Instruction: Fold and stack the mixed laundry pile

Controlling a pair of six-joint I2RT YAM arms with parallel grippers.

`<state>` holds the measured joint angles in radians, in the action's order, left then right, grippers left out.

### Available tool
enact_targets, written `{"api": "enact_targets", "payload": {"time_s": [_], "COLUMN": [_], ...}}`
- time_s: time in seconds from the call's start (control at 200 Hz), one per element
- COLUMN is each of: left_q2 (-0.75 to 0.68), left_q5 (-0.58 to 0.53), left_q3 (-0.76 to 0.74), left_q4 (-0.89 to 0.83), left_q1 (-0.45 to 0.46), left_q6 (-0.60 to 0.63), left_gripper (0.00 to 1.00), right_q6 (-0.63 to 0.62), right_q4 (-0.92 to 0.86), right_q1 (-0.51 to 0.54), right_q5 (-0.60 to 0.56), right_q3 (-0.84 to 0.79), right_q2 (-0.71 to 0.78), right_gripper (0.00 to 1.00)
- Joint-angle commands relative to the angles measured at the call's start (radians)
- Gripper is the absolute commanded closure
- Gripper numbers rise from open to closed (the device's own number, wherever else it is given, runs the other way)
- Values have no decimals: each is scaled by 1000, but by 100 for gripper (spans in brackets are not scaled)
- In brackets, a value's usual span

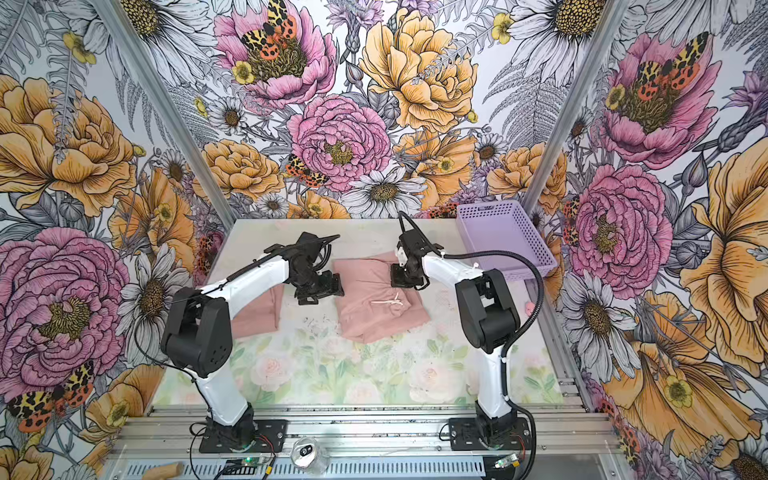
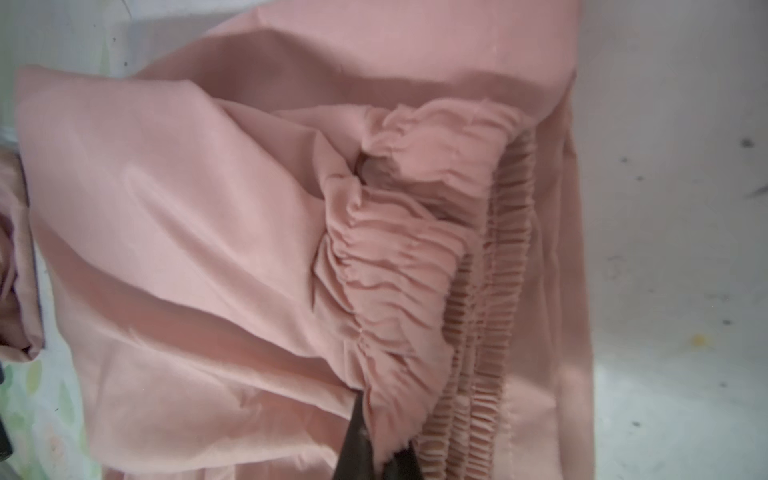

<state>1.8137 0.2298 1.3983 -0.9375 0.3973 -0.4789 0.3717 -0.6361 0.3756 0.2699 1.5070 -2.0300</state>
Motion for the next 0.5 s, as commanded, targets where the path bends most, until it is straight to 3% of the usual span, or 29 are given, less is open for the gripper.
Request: {"api": "enact_targets", "payload": {"time_s": [0.0,0.28,0.495], "left_q2": [39,60,71], "left_q5": [20,8,12], "left_q3": [21,4,1], "left_q4": [11,15,26], "left_q1": [34,118,156], "left_q6": [16,-1,-9], "left_gripper": [11,10,10], "right_q6": [-31,16,10], "right_q4": [-1,-1,17], "right_q1": [-25,-56,-57], "right_q5": [-93,41,104], "right_q3": [4,-101,-184], "right_q2": [11,185,204], "right_gripper": [93,54,46]}}
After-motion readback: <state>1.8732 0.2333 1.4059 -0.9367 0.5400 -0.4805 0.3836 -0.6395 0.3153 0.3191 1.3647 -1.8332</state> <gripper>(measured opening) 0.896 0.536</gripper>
